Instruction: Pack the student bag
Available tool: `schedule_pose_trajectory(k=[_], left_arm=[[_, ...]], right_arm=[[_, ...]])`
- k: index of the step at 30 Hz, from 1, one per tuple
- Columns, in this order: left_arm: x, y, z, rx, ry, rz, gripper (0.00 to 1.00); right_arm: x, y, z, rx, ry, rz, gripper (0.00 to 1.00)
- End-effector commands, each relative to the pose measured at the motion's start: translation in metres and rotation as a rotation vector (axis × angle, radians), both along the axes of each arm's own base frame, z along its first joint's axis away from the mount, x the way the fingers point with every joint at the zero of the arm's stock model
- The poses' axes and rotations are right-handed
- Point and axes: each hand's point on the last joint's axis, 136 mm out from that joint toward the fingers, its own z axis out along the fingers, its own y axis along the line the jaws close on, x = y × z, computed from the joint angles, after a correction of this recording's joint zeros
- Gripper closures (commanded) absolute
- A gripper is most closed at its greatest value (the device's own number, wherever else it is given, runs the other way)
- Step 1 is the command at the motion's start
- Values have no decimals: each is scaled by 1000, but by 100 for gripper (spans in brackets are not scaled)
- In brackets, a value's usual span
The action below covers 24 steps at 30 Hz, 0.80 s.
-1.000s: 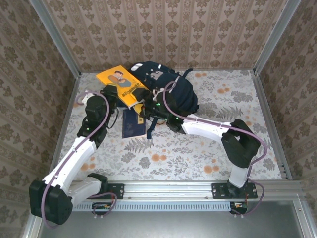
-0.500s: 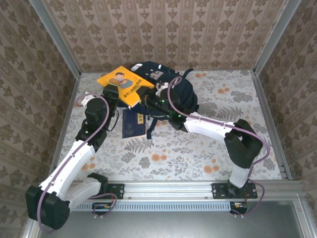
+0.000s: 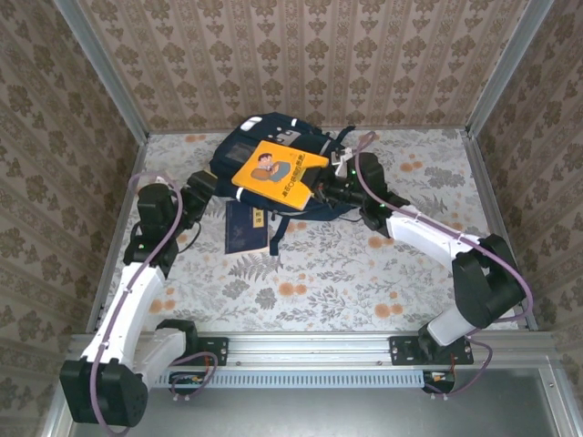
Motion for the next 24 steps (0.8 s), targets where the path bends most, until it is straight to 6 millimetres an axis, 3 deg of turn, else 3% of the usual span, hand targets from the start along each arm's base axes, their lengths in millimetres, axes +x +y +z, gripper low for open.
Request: schedule_pose_trajectory(k=[1, 6, 8, 12, 18, 24], left_arm=[[-10, -32, 3, -35, -24, -216, 24], [-14, -62, 12, -152, -37, -375, 23], [-19, -70, 12, -153, -41, -408, 24], [-27, -84, 5, -144, -18, -460, 25], [-32, -83, 4, -119, -15, -460, 27], [-34, -105, 9, -190, -41, -500, 35]], right_arm=[[-38, 1, 37, 75, -176, 216, 100], [-63, -7, 30, 45, -200, 270, 100], [-72, -11, 37, 59, -217, 270, 100], [-76, -19, 42, 119, -191, 238, 100], [-83, -26, 55, 155, -198, 208, 100], [-76, -30, 56, 166, -181, 158, 100]])
